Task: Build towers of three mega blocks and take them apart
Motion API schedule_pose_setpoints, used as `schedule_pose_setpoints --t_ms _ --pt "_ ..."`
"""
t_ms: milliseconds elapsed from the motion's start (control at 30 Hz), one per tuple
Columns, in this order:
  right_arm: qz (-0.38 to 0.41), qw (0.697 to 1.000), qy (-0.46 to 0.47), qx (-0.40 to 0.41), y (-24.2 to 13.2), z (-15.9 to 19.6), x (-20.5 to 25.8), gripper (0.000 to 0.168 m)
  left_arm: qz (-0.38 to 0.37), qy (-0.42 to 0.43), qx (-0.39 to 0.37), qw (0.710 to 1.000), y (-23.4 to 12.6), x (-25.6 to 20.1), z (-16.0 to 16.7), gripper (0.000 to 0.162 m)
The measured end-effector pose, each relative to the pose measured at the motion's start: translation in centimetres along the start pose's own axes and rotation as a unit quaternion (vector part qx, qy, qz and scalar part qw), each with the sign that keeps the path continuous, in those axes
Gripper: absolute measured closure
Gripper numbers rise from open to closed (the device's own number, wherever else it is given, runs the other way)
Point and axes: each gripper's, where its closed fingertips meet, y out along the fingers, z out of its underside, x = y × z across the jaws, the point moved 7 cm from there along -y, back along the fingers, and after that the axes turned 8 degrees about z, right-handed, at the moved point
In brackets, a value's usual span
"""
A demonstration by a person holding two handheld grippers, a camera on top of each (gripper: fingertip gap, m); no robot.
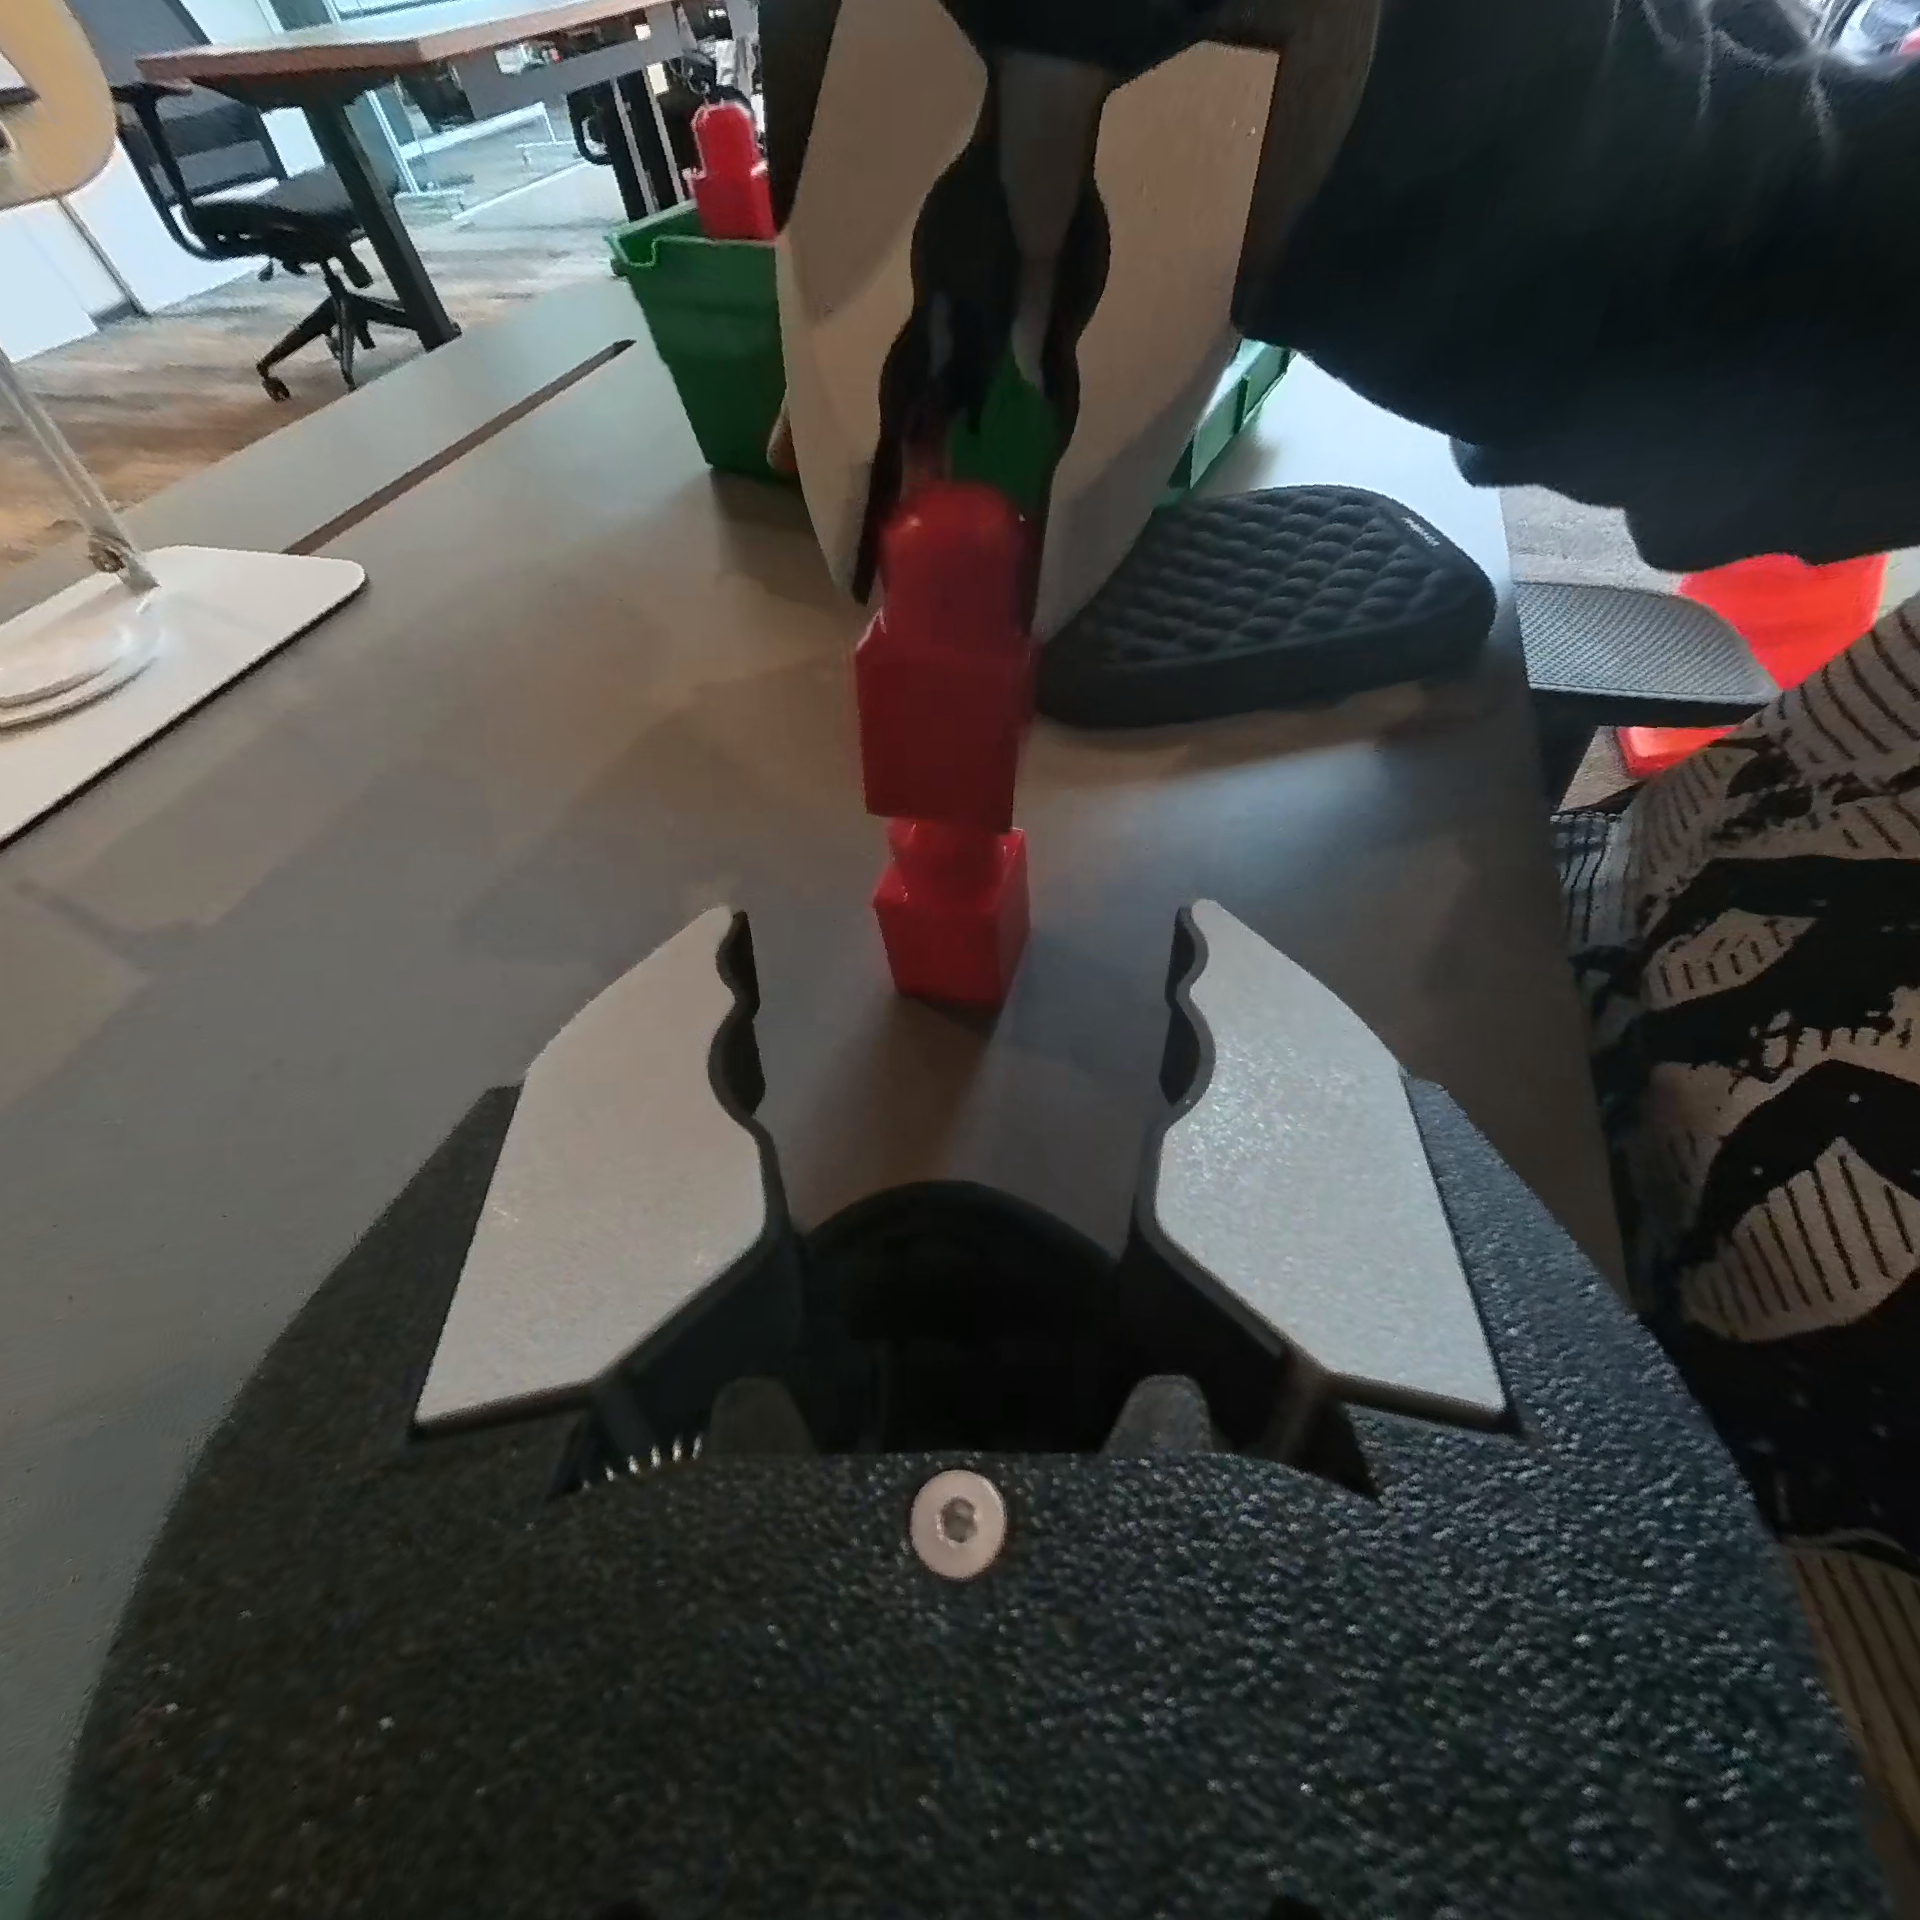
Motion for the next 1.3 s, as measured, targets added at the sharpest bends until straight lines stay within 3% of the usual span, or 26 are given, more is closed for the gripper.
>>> schedule_pose_setpoints --t_ms 1300 --pt "0.024 0.996 0.071 0.05 2.2 1.5 0.1 0.14 0.011 -0.016 0.057 0.998 1.2 0.1 1.1 0.088"
